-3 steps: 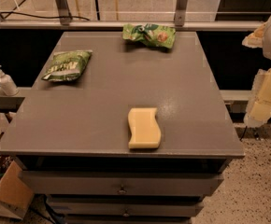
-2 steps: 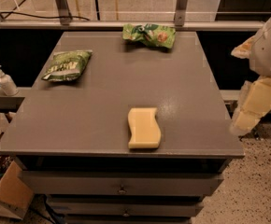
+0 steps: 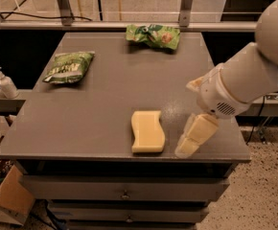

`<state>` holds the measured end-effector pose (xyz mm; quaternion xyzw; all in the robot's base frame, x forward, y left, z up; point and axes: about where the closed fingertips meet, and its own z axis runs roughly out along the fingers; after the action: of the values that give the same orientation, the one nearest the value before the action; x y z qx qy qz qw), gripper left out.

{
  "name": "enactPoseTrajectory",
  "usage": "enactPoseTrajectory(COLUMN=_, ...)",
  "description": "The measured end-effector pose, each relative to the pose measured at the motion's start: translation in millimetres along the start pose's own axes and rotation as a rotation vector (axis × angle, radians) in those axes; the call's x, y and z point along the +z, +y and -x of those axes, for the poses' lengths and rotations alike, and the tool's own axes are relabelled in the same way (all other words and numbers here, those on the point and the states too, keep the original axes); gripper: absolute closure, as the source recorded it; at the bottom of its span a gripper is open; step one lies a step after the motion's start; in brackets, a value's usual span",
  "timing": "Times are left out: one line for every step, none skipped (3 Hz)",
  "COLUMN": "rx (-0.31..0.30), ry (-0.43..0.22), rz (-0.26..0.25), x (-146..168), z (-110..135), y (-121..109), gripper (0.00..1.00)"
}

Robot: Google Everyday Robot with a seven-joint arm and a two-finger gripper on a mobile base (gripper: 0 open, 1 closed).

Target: Move sponge near green jalapeno chip bag

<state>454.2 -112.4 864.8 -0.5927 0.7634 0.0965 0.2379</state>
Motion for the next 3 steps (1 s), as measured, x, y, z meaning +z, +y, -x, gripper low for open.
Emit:
enactPoseTrajectory(rx=0.024, ry=-0.09, rz=0.027, x=36.6, z=21.3, y=2.5, gripper=0.0)
enactPoseTrajectory(rx=0.056, ry=-0.149, rz=0.049, x=57.9, z=35.1, y=6.5, gripper=0.0)
enactPoseTrajectory(rx=0.075, ry=-0.163, rz=0.066, x=72.4, z=42.0, y=13.3, gripper=0.16)
